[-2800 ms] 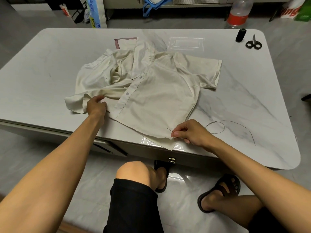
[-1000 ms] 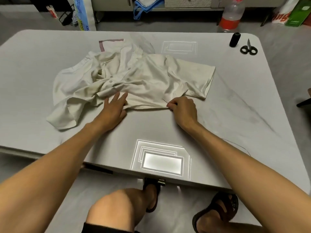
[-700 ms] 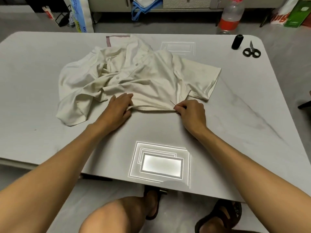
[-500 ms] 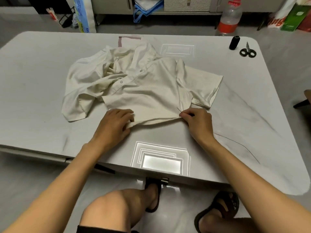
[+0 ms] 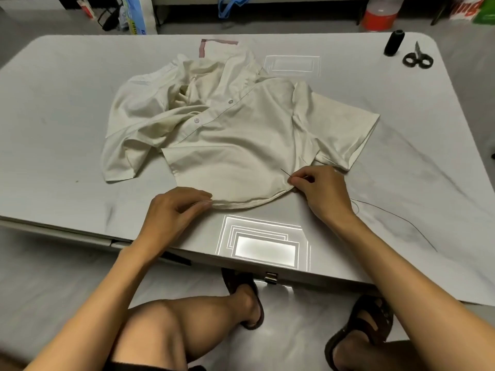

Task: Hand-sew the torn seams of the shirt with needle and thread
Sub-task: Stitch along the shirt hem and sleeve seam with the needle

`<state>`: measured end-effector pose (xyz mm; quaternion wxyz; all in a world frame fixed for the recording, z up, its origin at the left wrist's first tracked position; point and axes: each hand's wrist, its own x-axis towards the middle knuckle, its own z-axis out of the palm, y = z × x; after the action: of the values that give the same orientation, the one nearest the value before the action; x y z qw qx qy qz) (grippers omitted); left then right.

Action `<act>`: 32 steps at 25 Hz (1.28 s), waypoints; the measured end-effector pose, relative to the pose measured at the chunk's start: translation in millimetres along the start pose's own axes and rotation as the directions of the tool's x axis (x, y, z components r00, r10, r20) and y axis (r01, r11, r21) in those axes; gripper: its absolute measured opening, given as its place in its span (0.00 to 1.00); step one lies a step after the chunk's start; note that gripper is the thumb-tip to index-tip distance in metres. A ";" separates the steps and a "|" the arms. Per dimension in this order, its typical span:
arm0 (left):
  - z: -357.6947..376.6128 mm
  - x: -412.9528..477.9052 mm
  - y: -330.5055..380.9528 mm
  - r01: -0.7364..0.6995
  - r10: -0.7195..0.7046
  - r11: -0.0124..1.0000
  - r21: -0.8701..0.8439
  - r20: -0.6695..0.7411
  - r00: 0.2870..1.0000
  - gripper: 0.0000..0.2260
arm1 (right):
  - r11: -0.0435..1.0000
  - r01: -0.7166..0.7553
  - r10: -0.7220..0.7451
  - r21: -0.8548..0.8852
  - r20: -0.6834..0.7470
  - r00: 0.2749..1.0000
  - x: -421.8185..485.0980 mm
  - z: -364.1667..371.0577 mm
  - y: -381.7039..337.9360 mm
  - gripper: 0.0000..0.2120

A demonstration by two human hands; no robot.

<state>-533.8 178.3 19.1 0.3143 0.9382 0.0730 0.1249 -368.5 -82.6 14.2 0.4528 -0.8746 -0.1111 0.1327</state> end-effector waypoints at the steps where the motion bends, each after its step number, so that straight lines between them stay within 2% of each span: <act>1: -0.4 -0.5 1.5 0.010 -0.010 1.000 -0.017 0.003 1.000 0.09 | 1.000 -0.009 0.008 0.009 0.024 1.000 -1.3 -2.3 -1.3 0.06; 7: 2.1 -15.6 2.4 0.006 -0.011 0.996 -0.085 -0.056 0.998 0.08 | 1.000 0.018 -0.019 0.008 0.063 0.998 -9.7 -3.3 -5.8 0.07; 9: 1.1 -18.1 0.6 -0.105 0.102 0.994 -0.042 -0.071 0.992 0.10 | 1.000 0.022 -0.022 0.010 0.048 0.999 -8.4 -1.2 -5.6 0.07; 12: -2.6 -22.5 -8.8 -0.350 0.343 0.923 0.161 0.070 0.937 0.12 | 1.000 0.028 -0.028 0.014 0.031 0.999 -7.4 -0.4 -3.9 0.09; 15: -1.6 -30.7 -18.2 -0.437 0.402 0.854 0.282 0.176 0.899 0.14 | 0.999 0.036 -0.036 0.023 0.037 0.999 -6.8 1.6 -4.5 0.09; 20: 2.7 -33.9 -4.0 -0.429 0.407 0.834 0.346 0.138 0.903 0.13 | 0.995 0.050 -0.056 0.081 0.079 0.995 -11.3 0.8 -10.5 0.05; 24: 5.6 -28.7 13.0 -0.371 0.362 0.819 0.438 0.107 0.926 0.10 | 0.997 0.045 -0.050 0.057 0.102 0.993 -14.5 4.6 -15.1 0.05; 29: 17.6 -24.5 27.3 -0.329 0.323 0.823 0.463 0.096 0.942 0.10 | 0.948 0.028 -0.059 0.317 0.089 0.994 -22.4 -7.0 -23.2 0.06; 31: 14.4 -25.2 29.3 -0.286 0.293 0.831 0.477 0.061 0.954 0.03 | 0.950 0.042 -0.074 0.310 0.092 0.993 -24.3 -7.6 -23.7 0.07; 32: 14.0 -24.7 34.4 -0.257 0.272 0.836 0.485 0.041 0.961 0.06 | 0.955 0.042 -0.073 0.294 0.092 0.993 -24.1 -7.4 -23.2 0.07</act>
<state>-551.6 137.7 24.6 0.0471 0.9859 -0.0235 0.1588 -390.5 -82.7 40.5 0.5741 -0.7869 -0.1387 0.1789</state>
